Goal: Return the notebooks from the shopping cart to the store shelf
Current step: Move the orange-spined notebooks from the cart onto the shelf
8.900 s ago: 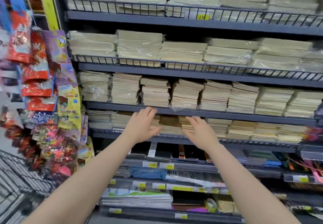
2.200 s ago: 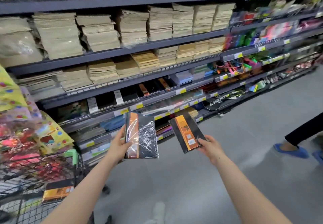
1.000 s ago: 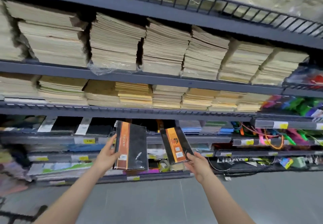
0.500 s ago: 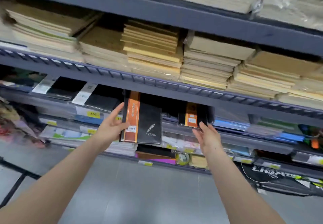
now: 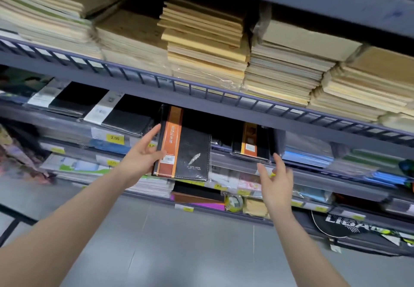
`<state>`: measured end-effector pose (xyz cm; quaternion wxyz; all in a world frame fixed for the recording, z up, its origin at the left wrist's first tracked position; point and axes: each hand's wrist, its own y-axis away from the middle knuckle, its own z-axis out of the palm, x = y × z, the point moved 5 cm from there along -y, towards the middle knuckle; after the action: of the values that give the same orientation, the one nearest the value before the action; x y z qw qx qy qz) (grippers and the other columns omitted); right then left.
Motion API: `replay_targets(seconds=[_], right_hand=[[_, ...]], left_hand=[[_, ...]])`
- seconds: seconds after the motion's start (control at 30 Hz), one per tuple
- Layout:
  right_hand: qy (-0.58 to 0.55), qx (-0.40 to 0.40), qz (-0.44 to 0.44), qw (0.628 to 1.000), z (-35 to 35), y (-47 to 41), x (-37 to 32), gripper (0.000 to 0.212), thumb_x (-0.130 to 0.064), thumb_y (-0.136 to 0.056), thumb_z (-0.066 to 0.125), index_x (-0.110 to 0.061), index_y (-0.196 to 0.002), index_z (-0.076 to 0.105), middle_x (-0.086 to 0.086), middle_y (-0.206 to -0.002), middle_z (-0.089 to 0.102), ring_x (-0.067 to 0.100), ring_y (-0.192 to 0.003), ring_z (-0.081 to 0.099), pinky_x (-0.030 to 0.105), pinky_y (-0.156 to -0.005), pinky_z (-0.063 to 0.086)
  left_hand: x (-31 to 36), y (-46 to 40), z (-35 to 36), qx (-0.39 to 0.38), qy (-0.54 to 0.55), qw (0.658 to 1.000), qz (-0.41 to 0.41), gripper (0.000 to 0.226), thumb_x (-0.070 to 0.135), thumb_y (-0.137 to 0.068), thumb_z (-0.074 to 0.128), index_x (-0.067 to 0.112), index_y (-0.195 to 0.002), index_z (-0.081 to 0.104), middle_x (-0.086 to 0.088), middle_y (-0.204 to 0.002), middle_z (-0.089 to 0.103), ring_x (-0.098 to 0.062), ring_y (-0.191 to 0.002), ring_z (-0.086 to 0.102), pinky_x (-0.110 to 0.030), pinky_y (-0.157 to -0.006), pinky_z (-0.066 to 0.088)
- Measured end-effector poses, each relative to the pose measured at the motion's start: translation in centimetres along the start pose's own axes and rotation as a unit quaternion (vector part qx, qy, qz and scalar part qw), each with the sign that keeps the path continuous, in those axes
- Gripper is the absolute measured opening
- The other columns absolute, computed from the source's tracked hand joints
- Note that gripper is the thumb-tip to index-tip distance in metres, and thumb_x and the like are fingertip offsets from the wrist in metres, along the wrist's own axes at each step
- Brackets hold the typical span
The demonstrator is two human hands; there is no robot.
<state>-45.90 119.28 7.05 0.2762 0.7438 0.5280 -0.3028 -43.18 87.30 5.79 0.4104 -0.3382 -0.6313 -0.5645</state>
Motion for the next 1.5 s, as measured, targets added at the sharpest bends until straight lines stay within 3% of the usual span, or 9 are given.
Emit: replay_targets(seconds=[0.13,0.4,0.53,0.8,0.97,1.03,1.17,1.3,1.5], right_hand=[[0.195,0.077,-0.2,0.957,0.6,0.3,-1.9,0.044,-0.029,-0.088,0.058,-0.018,-0.13,0.051,0.015,-0.118,0.05,0.032,-0.106,0.046,0.041,-0.09,0.038],[0.264,0.035,-0.364,0.893,4.2,-0.6,-3.0,0.032,-0.008,-0.088,0.057,-0.01,-0.12,0.061,0.013,-0.123,0.061,0.033,-0.113,0.056,0.047,-0.097,0.046],[0.264,0.02,-0.353,0.897,4.2,-1.3,-2.6,0.036,0.0,-0.086,0.056,-0.007,-0.122,0.06,0.015,-0.122,0.061,0.035,-0.114,0.056,0.047,-0.099,0.046],[0.27,-0.045,-0.29,0.917,5.1,-2.7,-2.8,0.039,-0.005,-0.092,0.044,-0.009,-0.131,0.051,0.012,-0.135,0.051,0.031,-0.126,0.042,0.039,-0.109,0.032],[0.268,-0.076,-0.276,0.92,4.9,-2.4,-2.8,0.044,-0.015,-0.094,0.045,-0.012,-0.138,0.043,0.01,-0.143,0.043,0.026,-0.133,0.034,0.035,-0.115,0.022],[0.207,-0.082,-0.262,0.939,4.4,-1.6,-3.2,0.043,-0.019,-0.095,0.046,-0.013,-0.137,0.044,0.007,-0.142,0.043,0.022,-0.134,0.033,0.03,-0.113,0.021],[-0.001,-0.169,-0.152,0.974,4.4,2.5,-4.1,0.041,-0.026,-0.095,0.047,-0.02,-0.135,0.046,-0.002,-0.125,0.051,0.004,-0.105,0.051,0.021,-0.096,0.035],[-0.099,-0.243,-0.041,0.964,6.1,5.0,-4.1,0.045,-0.022,-0.094,0.048,-0.029,-0.138,0.037,-0.008,-0.101,0.057,0.007,-0.086,0.061,0.028,-0.087,0.049],[-0.29,-0.198,0.093,0.932,7.0,5.1,-3.6,0.043,-0.001,-0.095,0.043,-0.025,-0.131,0.044,0.004,-0.082,0.062,0.009,-0.069,0.065,0.023,-0.079,0.053]], left_hand=[[-0.1,-0.1,0.2,-0.001,-0.01,1.0,0.006,0.068,0.007,-0.092,0.055,0.053,-0.136,0.032,-0.01,-0.127,0.058,-0.024,-0.118,0.053,-0.044,-0.108,0.032],[-1.1,-0.6,0.7,0.001,0.034,0.999,0.022,0.069,0.0,-0.092,0.051,0.047,-0.138,0.031,0.0,-0.097,0.068,-0.015,-0.09,0.063,-0.045,-0.102,0.04],[-1.1,-0.4,0.9,-0.004,0.038,0.999,0.02,0.069,0.0,-0.091,0.052,0.048,-0.137,0.032,-0.009,-0.11,0.066,-0.023,-0.104,0.062,-0.048,-0.098,0.045],[0.0,-0.3,1.0,-0.016,0.021,0.999,0.033,0.068,-0.001,-0.093,0.049,0.043,-0.141,0.029,-0.002,-0.098,0.071,-0.011,-0.08,0.069,-0.03,-0.079,0.056],[-0.1,-0.5,1.0,-0.019,0.019,0.999,0.033,0.068,0.0,-0.093,0.049,0.042,-0.141,0.028,-0.002,-0.098,0.071,-0.014,-0.084,0.069,-0.035,-0.082,0.055],[0.0,-0.3,1.4,-0.03,0.029,0.999,0.028,0.068,0.0,-0.093,0.049,0.042,-0.142,0.027,-0.003,-0.097,0.072,-0.015,-0.084,0.069,-0.029,-0.071,0.057],[0.2,-0.1,2.5,-0.03,0.033,0.999,0.007,0.069,0.003,-0.092,0.053,0.047,-0.14,0.028,-0.025,-0.132,0.05,-0.038,-0.12,0.052,-0.049,-0.101,0.041],[0.3,-0.8,3.7,-0.052,0.049,0.997,-0.002,0.069,0.005,-0.093,0.051,0.044,-0.143,0.023,-0.013,-0.124,0.062,-0.019,-0.095,0.064,-0.033,-0.082,0.052],[0.3,0.7,2.3,0.029,-0.299,0.949,0.095,0.064,0.036,-0.095,0.047,0.02,-0.148,0.016,-0.005,-0.073,0.064,-0.014,-0.066,0.058,-0.035,-0.069,0.052]])
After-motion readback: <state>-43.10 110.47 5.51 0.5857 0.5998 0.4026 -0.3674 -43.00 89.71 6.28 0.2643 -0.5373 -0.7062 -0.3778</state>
